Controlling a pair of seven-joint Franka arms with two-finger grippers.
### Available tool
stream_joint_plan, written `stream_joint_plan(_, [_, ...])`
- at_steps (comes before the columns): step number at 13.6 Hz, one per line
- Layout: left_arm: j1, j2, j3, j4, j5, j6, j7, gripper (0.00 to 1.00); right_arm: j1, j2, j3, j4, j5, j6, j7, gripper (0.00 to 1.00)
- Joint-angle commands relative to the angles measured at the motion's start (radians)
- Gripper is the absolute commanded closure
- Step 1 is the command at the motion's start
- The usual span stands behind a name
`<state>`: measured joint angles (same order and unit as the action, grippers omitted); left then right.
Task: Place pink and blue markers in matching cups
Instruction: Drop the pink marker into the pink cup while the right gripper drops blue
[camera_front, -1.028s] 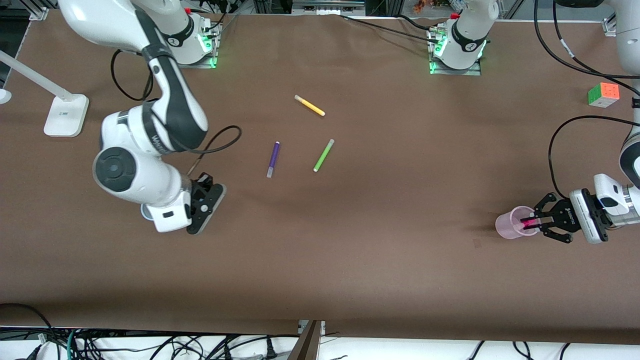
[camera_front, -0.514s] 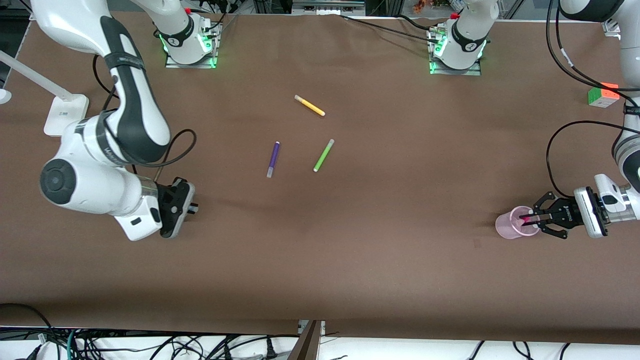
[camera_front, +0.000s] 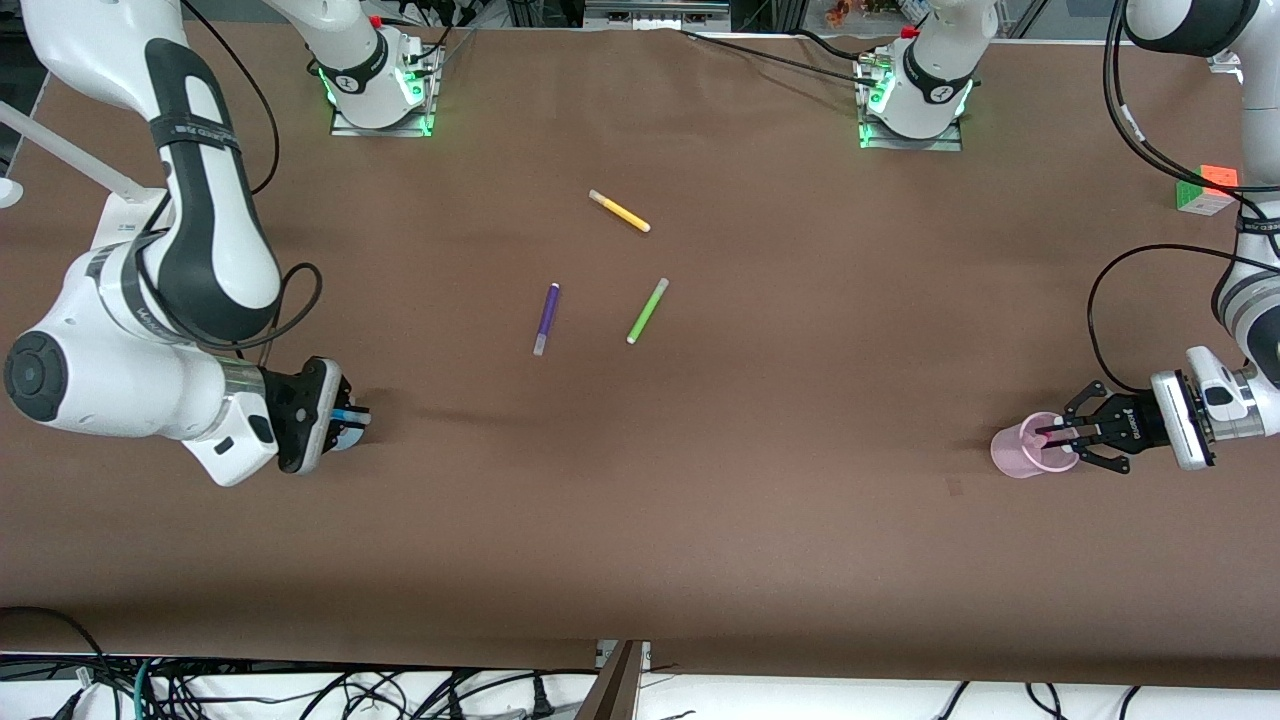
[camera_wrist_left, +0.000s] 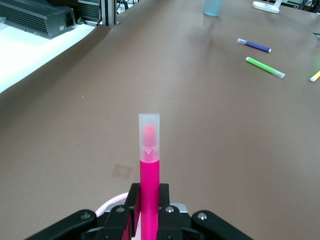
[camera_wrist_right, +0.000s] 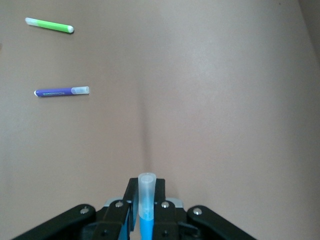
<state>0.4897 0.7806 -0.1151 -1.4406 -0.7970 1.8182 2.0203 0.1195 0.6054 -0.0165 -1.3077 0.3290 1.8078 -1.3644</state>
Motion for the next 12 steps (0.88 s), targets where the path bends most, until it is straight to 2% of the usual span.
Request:
stream_joint_plan(1, [0.016,-0.001,-0.008,0.009,-0.031,-0.025,0.069,0.47,-0.044,-0.001,0.010,-0.013,0.062,-0.027,-0.105,0.87])
stream_joint_plan(2, [0.016,-0.001,-0.008,0.016,-0.028,-0.025,0.069,0.00,-0.058,0.002,0.010,-0.018,0.085,-0.036,-0.151,0.87])
stream_joint_plan(5, [0.015,-0.017,-0.005,0.028,-0.019,-0.023,0.022,0.00,-0.095,0.010,0.010,-0.044,0.122,-0.044,-0.246,0.87])
stream_joint_plan(7, [0.006,-0.027,-0.001,0.063,-0.011,-0.025,-0.076,0.00,-0.109,0.027,0.012,-0.045,0.163,-0.054,-0.315,0.87])
stream_joint_plan(8, [-0.011,-0.076,-0.003,0.065,0.043,-0.025,-0.188,0.00,-0.121,0.037,0.012,-0.045,0.209,-0.071,-0.346,0.87])
stream_joint_plan(9, [-0.046,-0.140,-0.005,0.066,0.155,-0.020,-0.348,0.00,-0.126,0.040,0.010,-0.047,0.232,-0.087,-0.372,0.87])
stream_joint_plan(12, [-0.138,-0.301,-0.014,0.072,0.399,-0.025,-0.775,0.00,-0.145,0.047,0.010,-0.065,0.235,-0.117,-0.387,0.87])
